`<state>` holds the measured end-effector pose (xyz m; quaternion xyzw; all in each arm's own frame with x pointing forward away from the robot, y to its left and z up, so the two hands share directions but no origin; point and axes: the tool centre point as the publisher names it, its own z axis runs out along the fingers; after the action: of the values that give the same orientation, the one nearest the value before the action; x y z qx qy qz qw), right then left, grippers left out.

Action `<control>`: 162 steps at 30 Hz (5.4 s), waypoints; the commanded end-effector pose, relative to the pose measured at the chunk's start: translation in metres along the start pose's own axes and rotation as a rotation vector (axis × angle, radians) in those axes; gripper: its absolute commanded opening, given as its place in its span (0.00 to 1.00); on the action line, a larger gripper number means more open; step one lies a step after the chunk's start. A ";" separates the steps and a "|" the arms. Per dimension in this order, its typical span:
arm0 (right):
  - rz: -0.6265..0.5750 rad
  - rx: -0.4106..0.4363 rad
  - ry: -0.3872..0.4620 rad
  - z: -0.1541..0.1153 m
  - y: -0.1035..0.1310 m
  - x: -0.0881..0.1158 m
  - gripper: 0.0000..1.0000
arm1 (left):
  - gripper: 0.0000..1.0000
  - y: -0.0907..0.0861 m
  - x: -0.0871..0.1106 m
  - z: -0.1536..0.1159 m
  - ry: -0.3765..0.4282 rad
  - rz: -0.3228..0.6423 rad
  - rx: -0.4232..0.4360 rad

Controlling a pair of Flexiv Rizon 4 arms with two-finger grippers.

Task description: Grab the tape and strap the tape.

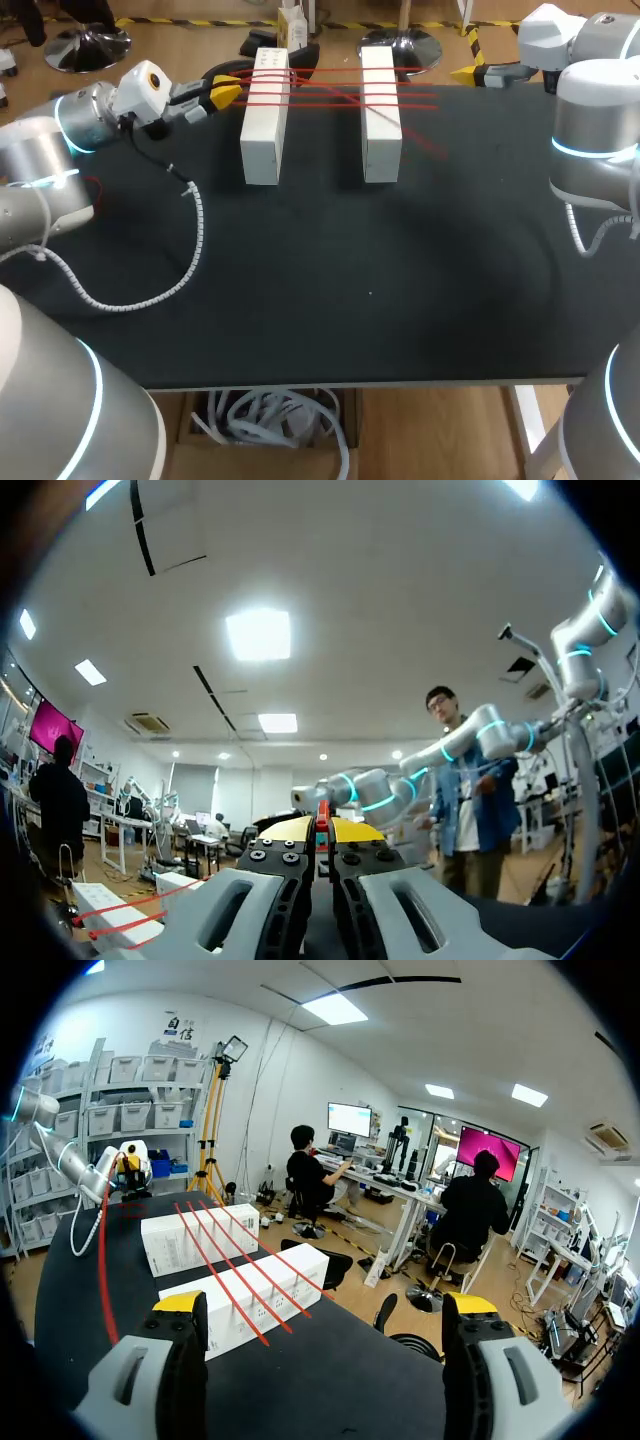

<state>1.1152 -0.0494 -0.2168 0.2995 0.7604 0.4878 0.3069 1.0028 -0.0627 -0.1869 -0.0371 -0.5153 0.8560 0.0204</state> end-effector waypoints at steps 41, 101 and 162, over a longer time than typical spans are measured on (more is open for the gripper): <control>0.000 0.000 0.000 0.000 0.000 0.000 1.00 | 0.00 -0.106 0.059 0.082 -0.026 -0.002 0.144; 0.529 -0.204 -0.514 -0.128 -0.004 0.017 1.00 | 0.00 -0.101 0.058 0.084 -0.044 0.003 0.148; 1.643 -0.652 -0.352 -0.159 0.041 0.149 1.00 | 0.00 -0.101 0.058 0.084 -0.044 0.003 0.148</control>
<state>0.9066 -0.0067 -0.1530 0.7158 0.0652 0.6935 0.0499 0.9374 -0.0849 -0.0603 -0.0184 -0.4515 0.8920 0.0112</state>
